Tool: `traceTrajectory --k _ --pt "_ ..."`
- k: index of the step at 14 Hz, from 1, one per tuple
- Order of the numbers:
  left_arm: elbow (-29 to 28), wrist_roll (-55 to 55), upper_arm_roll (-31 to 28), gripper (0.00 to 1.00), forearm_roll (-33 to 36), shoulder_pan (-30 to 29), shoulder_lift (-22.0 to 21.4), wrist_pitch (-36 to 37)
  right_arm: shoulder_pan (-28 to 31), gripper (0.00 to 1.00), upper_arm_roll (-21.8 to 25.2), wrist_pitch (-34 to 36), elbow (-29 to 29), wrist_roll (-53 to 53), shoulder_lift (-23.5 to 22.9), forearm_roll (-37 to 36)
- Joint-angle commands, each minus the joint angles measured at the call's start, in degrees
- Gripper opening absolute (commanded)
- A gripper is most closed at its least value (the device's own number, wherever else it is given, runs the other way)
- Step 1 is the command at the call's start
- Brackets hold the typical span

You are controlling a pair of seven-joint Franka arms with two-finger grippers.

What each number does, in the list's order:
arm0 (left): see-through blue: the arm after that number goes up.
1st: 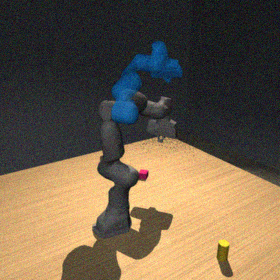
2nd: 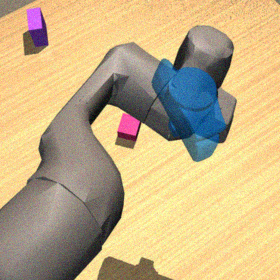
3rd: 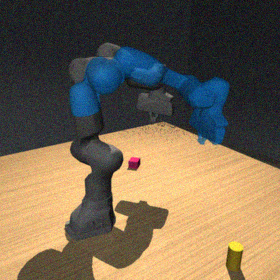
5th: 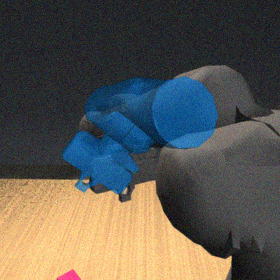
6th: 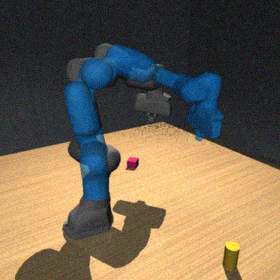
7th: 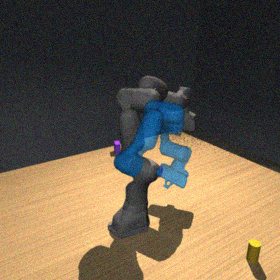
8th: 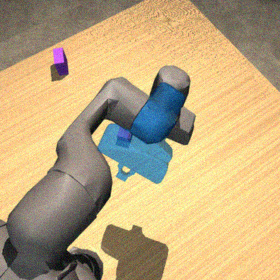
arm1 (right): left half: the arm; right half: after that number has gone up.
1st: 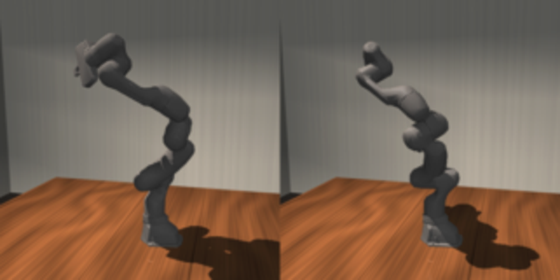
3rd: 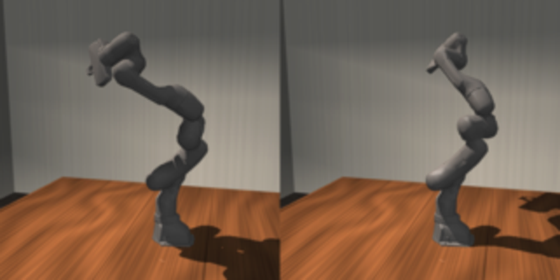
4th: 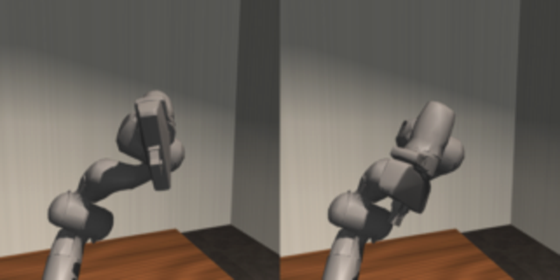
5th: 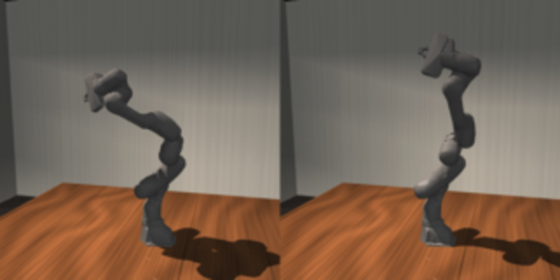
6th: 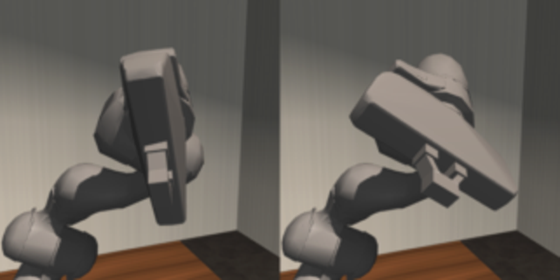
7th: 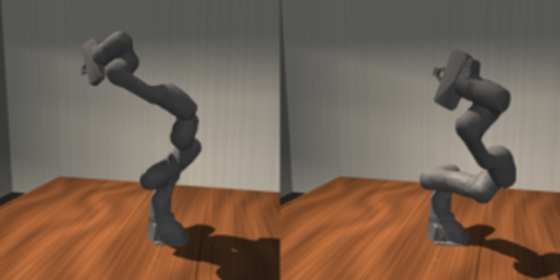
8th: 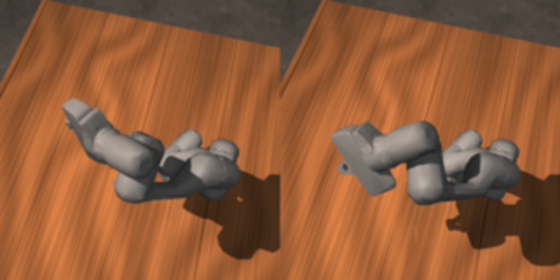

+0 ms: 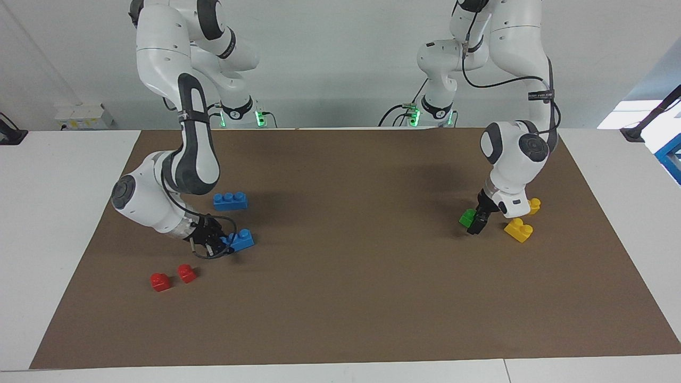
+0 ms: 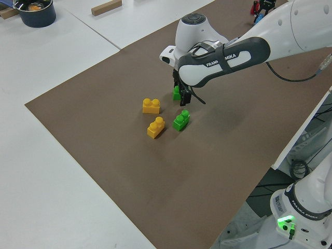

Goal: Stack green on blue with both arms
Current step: 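Lift the green brick with the left gripper while the right gripper carries the blue brick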

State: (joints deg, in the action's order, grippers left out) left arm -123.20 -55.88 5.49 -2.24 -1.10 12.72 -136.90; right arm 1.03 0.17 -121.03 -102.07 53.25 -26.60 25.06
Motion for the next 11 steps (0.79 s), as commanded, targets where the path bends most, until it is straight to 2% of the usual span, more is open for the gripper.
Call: traceTrajectory --k 1,5,7,8,9,11 --pt "0.5 -0.9 -0.2 0.96 1.1 0.0 -0.1 -1.4 -1.8 0.0 -1.0 -0.2 -0.6 3.1 1.7 1.6" --pt "-0.1 -1.1 -0.2 0.96 1.1 0.1 0.1 -3.0 -7.7 0.0 -1.3 -1.1 1.8 15.7 2.1 1.7" --pt "-0.5 -1.3 -0.2 0.91 1.1 0.2 0.2 -3.5 -11.6 0.0 -1.3 -3.0 2.4 21.9 1.8 2.4" --pt "-0.9 -1.3 -0.2 0.83 1.1 0.2 0.2 -4.0 -13.9 0.0 -1.2 -5.0 2.3 24.1 1.7 3.1" --pt "-1.1 -1.2 -0.2 0.64 1.1 0.2 0.2 -4.3 -15.6 0.0 -1.2 -6.8 1.8 25.7 1.8 3.2" --pt "-1.0 -0.8 -0.2 0.16 1.1 -0.1 0.2 -4.3 -18.2 0.0 -1.3 -9.9 0.6 29.3 1.9 3.3"
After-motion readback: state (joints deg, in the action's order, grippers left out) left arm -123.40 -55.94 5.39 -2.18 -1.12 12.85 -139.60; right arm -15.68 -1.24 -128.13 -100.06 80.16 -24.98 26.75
